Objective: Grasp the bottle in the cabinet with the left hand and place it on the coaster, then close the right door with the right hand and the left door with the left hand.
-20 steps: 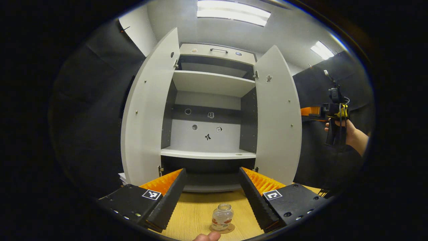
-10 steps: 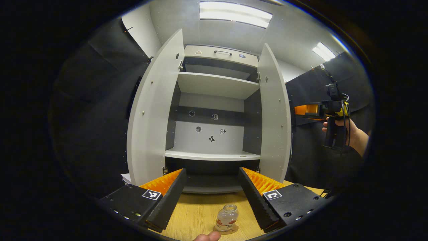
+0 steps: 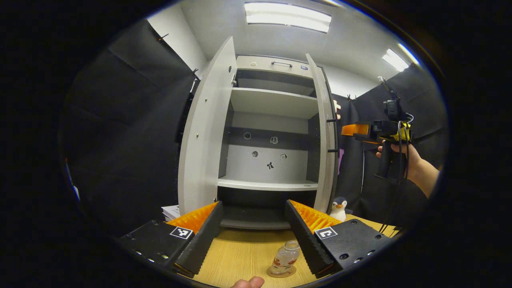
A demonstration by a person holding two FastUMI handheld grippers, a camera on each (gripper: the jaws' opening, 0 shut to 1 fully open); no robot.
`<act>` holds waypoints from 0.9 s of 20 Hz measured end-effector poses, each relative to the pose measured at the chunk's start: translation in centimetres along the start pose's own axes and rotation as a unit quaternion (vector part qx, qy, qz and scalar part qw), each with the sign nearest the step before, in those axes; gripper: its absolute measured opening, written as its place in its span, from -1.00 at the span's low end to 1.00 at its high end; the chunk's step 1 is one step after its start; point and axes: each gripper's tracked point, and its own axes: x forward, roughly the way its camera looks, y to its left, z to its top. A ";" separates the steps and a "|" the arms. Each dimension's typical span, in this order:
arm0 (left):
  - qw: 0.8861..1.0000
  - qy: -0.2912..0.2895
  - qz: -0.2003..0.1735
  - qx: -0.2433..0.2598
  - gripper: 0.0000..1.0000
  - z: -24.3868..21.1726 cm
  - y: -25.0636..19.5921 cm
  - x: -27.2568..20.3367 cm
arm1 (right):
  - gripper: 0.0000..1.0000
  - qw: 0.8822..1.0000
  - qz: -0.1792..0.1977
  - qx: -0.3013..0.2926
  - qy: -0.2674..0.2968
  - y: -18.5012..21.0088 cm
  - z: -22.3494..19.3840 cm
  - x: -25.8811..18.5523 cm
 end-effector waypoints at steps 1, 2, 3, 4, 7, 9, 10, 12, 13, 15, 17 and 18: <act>1.000 0.001 0.003 -0.001 0.89 0.0 0.2 0.0 | 0.65 1.000 0.001 -0.008 0.001 0.3 0.1 -0.2; 1.000 0.002 0.005 -0.002 0.99 -0.1 0.2 0.0 | 0.65 1.000 0.004 -0.015 0.002 0.6 0.2 -0.4; 1.000 0.002 0.006 -0.001 0.89 0.0 0.3 0.1 | 0.65 1.000 0.006 -0.020 0.004 0.7 0.1 -0.8; 1.000 0.001 0.005 -0.002 0.89 0.1 0.2 0.2 | 0.65 1.000 0.011 -0.024 0.005 1.1 0.2 -1.2; 1.000 -0.002 -0.001 -0.006 0.89 0.5 -0.1 0.5 | 0.65 0.999 0.017 -0.032 0.009 1.3 0.5 -4.2; 1.000 -0.001 -0.008 -0.008 0.89 0.4 -0.5 0.8 | 0.65 1.000 0.017 -0.025 0.005 1.9 0.6 -6.5; 1.000 -0.003 -0.011 -0.008 0.89 0.5 -0.7 1.0 | 0.65 1.000 0.016 -0.022 0.006 2.1 0.3 -7.5; 1.000 -0.003 -0.014 -0.008 0.99 0.3 -1.0 1.3 | 0.65 1.000 0.003 -0.021 0.007 1.9 -0.3 -9.5; 1.000 -0.002 -0.016 -0.011 0.89 0.2 -1.3 1.4 | 0.65 1.000 -0.006 -0.025 0.005 1.6 -0.7 -10.5; 1.000 0.003 -0.023 -0.019 0.90 -0.1 -1.9 1.6 | 0.65 0.999 -0.025 -0.038 -0.003 1.1 -1.5 -12.1; 0.999 0.012 -0.032 -0.024 0.99 -0.6 -2.4 1.8 | 0.65 0.998 -0.050 -0.042 -0.005 0.5 -3.1 -13.5; 0.999 0.015 -0.035 -0.025 0.89 -0.8 -2.4 1.9 | 0.65 0.997 -0.063 -0.038 -0.002 0.2 -4.1 -14.2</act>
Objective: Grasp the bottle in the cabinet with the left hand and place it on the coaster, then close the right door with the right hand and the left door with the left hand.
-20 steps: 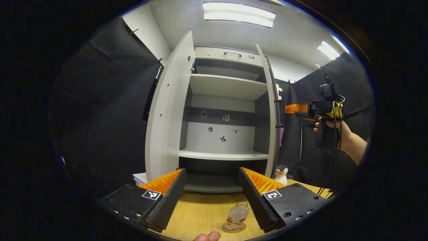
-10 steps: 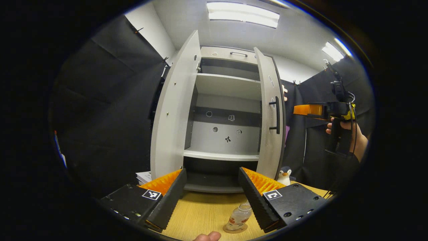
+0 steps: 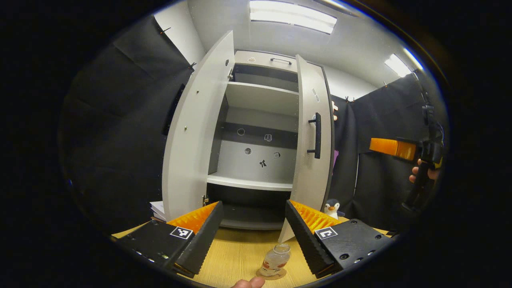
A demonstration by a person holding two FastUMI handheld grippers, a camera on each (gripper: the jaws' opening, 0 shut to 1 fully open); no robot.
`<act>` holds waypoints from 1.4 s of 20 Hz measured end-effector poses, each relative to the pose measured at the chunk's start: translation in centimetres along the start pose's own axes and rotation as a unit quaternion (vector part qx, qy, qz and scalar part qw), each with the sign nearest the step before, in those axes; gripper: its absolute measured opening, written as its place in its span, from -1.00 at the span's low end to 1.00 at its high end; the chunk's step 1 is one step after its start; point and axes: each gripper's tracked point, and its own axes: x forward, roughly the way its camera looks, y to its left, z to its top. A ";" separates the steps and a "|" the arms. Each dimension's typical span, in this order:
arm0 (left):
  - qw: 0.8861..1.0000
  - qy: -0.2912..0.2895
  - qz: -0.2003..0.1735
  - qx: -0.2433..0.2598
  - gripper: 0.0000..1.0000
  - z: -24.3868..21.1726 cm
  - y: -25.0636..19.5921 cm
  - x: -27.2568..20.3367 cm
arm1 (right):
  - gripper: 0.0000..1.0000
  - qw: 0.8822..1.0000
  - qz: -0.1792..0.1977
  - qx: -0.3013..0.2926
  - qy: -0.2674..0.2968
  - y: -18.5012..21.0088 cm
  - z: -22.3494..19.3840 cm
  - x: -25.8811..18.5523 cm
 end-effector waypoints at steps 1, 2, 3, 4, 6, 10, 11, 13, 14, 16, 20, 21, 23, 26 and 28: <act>1.000 0.002 0.001 0.000 0.99 -0.1 0.0 0.1 | 0.65 1.000 -0.011 0.004 0.009 -0.1 -1.2 -0.8; 1.000 0.002 0.002 -0.001 0.89 -0.2 0.1 0.2 | 0.65 1.000 -0.019 0.010 0.015 -0.2 -2.3 -1.5; 1.000 0.003 0.001 -0.003 0.89 -0.2 0.0 0.2 | 0.65 0.999 -0.028 0.014 0.019 -0.4 -3.1 -2.2; 1.000 0.004 -0.002 -0.006 0.99 -0.4 -0.1 0.2 | 0.65 0.999 -0.036 0.013 0.021 -0.7 -3.8 -2.7; 1.000 0.011 -0.006 -0.010 0.89 -0.7 -0.4 0.3 | 0.65 0.998 -0.054 0.009 0.031 -1.6 -5.1 -3.8; 1.000 0.013 -0.001 -0.023 0.89 -1.0 -0.1 0.2 | 0.65 0.996 -0.075 -0.008 0.040 -2.6 -8.4 -5.2; 1.000 0.013 0.001 -0.023 0.89 -0.9 0.1 0.2 | 0.65 0.996 -0.079 -0.015 0.049 -2.6 -9.5 -5.1; 1.000 0.005 0.008 -0.023 0.91 0.0 1.0 -0.3 | 0.65 0.995 -0.072 -0.005 0.062 -2.1 -10.5 -5.1; 1.000 -0.005 0.014 -0.028 0.89 1.0 1.6 -0.6 | 0.65 0.996 -0.066 0.003 0.063 -1.8 -10.3 -5.1; 0.998 -0.029 0.028 -0.042 0.89 3.8 3.4 -1.2 | 0.65 0.997 -0.061 0.004 0.054 -1.7 -9.7 -5.0; 0.993 -0.070 0.058 -0.073 0.99 9.3 8.3 -2.0 | 0.65 0.997 -0.054 -0.029 0.041 -1.9 -8.6 -5.2; 0.990 -0.083 0.072 -0.084 0.89 10.5 10.1 -2.1 | 0.65 0.997 -0.053 -0.037 0.038 -1.9 -8.2 -5.2; 0.985 -0.108 0.096 -0.095 0.99 12.6 14.0 -1.7 | 0.65 0.997 -0.046 -0.046 0.033 -1.7 -7.5 -5.4; 0.978 -0.121 0.145 -0.087 0.89 14.7 20.0 -0.4 | 0.65 0.998 -0.031 -0.044 0.033 -1.1 -7.1 -5.6; 0.977 -0.104 0.162 -0.090 0.90 14.9 22.5 1.5 | 0.67 0.998 -0.029 -0.042 0.035 -1.3 -7.0 -6.0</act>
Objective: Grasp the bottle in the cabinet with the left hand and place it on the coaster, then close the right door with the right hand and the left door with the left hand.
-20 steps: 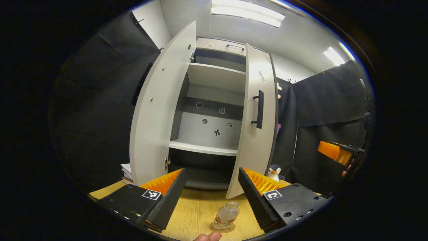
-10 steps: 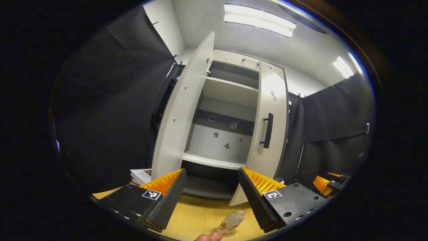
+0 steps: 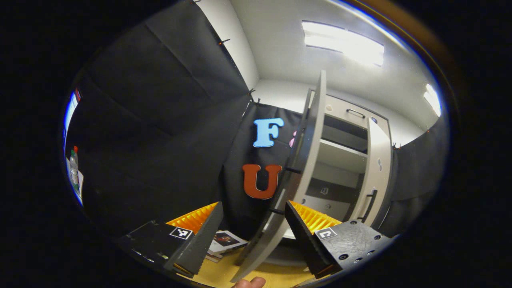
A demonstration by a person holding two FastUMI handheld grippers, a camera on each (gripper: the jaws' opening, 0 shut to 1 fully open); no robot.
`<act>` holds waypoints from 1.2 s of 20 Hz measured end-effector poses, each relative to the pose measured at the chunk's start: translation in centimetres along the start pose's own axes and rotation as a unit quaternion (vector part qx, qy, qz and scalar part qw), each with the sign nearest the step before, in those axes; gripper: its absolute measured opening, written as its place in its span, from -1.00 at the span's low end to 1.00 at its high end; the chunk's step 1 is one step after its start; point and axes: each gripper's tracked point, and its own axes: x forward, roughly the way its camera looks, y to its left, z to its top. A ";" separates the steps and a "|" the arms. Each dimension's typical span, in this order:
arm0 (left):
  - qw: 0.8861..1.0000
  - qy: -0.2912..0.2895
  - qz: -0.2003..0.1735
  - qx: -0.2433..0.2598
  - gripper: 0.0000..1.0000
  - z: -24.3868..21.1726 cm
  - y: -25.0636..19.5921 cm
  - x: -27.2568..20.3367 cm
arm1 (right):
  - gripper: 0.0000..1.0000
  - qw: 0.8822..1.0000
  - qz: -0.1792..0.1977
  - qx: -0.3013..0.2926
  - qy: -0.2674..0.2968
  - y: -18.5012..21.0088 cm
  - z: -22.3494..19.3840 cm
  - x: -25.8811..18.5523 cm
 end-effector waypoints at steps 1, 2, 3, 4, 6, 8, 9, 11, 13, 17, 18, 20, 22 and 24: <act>1.000 0.002 0.002 0.000 0.99 0.0 0.3 1.3 | 0.67 1.000 -0.001 0.002 -0.001 -0.1 0.1 -0.3; 1.000 0.002 0.007 0.000 0.89 -0.1 0.6 2.5 | 0.67 1.000 -0.001 0.003 -0.002 -0.3 0.2 -0.3; 1.000 -0.003 0.011 -0.002 0.90 -0.1 1.1 3.3 | 0.67 1.000 -0.003 0.004 -0.004 -0.5 0.3 -0.3; 1.000 -0.007 0.015 -0.007 0.90 0.0 1.5 3.9 | 0.67 1.000 -0.006 0.004 -0.007 -0.7 0.5 -0.2; 1.000 -0.001 0.017 -0.022 0.89 -0.1 1.8 4.9 | 0.67 1.000 -0.010 0.005 -0.011 -1.1 0.6 -0.3; 0.999 0.007 0.020 -0.031 0.90 -0.7 2.1 5.8 | 0.67 1.000 -0.011 0.012 -0.008 -1.4 0.6 -0.3; 0.999 0.005 0.031 -0.033 0.99 -0.5 2.9 6.7 | 0.67 1.000 -0.013 0.016 -0.006 -1.7 0.5 -0.3; 0.998 0.012 0.036 -0.046 0.90 -1.3 3.0 7.9 | 0.67 1.000 -0.019 0.018 -0.005 -2.2 0.6 -0.2; 0.997 0.011 0.032 -0.066 0.99 -1.9 2.8 7.9 | 0.67 1.000 -0.027 0.014 -0.007 -2.8 0.7 0.0; 0.993 -0.008 0.042 -0.113 0.88 -2.1 2.2 7.7 | 0.67 0.999 -0.030 0.018 0.003 -3.0 0.6 0.9; 0.994 -0.013 0.047 -0.102 0.88 -2.0 2.2 7.7 | 0.67 0.999 -0.028 0.021 0.005 -2.8 0.6 1.2; 0.997 -0.025 0.053 -0.050 0.88 -1.4 1.8 7.5 | 0.67 0.999 -0.023 0.026 0.009 -2.4 0.4 1.7; 0.998 -0.026 0.050 -0.007 0.87 -1.2 0.9 7.1 | 0.67 0.999 -0.016 0.028 0.014 -2.0 0.3 2.0; 0.999 -0.016 0.029 0.000 0.87 -1.6 -0.2 6.6 | 0.67 0.999 -0.010 0.028 0.019 -1.6 0.3 2.3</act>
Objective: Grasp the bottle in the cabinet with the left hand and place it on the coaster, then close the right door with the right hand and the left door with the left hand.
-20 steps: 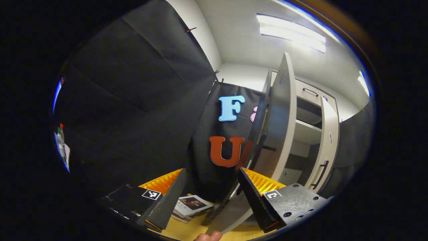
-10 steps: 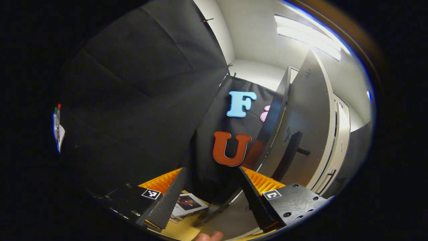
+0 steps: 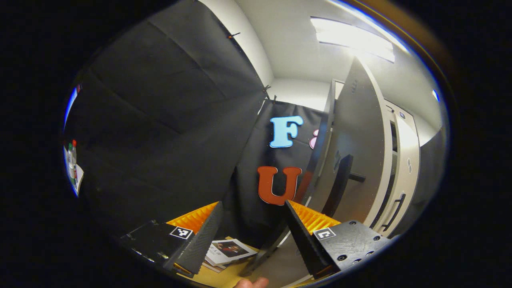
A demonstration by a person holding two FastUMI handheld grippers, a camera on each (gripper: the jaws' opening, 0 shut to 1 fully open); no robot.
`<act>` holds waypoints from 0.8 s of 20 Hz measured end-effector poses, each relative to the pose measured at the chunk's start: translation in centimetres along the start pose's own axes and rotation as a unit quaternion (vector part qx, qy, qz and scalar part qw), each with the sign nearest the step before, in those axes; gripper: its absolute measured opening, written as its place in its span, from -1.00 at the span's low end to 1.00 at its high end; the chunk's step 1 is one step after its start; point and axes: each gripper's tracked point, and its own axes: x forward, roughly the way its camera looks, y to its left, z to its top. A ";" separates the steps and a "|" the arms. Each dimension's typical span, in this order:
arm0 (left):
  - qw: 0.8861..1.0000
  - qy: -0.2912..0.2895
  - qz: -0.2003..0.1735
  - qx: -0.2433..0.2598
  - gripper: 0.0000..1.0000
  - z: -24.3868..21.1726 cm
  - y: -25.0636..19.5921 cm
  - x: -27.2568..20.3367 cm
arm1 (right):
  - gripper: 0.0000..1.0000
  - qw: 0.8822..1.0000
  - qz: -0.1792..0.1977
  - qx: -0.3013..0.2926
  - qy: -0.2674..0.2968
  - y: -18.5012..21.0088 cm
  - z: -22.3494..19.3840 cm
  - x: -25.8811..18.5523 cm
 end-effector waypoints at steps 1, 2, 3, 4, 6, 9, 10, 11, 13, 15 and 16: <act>1.000 0.006 -0.010 -0.007 0.87 -0.4 -0.8 -0.2 | 0.67 1.000 0.001 0.001 0.001 0.1 0.1 0.0; 1.000 0.009 -0.020 -0.018 0.87 -0.7 -1.8 -0.4 | 0.67 1.000 0.001 0.002 0.001 0.2 0.2 0.0; 0.999 0.011 -0.032 -0.028 0.87 -1.1 -2.7 -0.5 | 0.67 1.000 0.005 0.004 0.000 0.5 0.5 0.1; 0.998 0.012 -0.041 -0.038 0.87 -1.4 -3.7 -0.5 | 0.68 1.000 0.006 0.004 -0.002 0.6 0.7 0.2; 0.997 0.018 -0.062 -0.049 0.87 -2.0 -5.3 -0.4 | 0.67 1.000 0.003 0.001 -0.002 0.4 0.8 -0.1; 0.993 0.025 -0.095 -0.060 0.87 -3.1 -7.9 -0.4 | 0.67 1.000 -0.003 0.004 0.003 -0.1 1.0 -0.8; 0.993 0.030 -0.101 -0.062 0.87 -3.5 -8.7 -0.3 | 0.67 1.000 -0.009 0.003 0.005 -0.5 0.9 -1.0; 0.992 0.034 -0.105 -0.062 0.99 -3.9 -9.2 -0.2 | 0.67 1.000 -0.015 0.003 0.006 -0.8 0.8 -1.2; 0.991 0.036 -0.118 -0.058 0.87 -4.2 -10.7 0.1 | 0.67 0.999 -0.030 0.009 0.005 -1.4 0.8 -1.6; 0.988 0.047 -0.134 -0.057 0.87 -5.1 -12.3 0.5 | 0.67 0.999 -0.036 0.017 0.007 -1.7 0.6 -1.9; 0.988 0.053 -0.135 -0.057 0.99 -5.4 -12.6 0.5 | 0.67 0.999 -0.039 0.019 0.008 -1.9 0.7 -2.0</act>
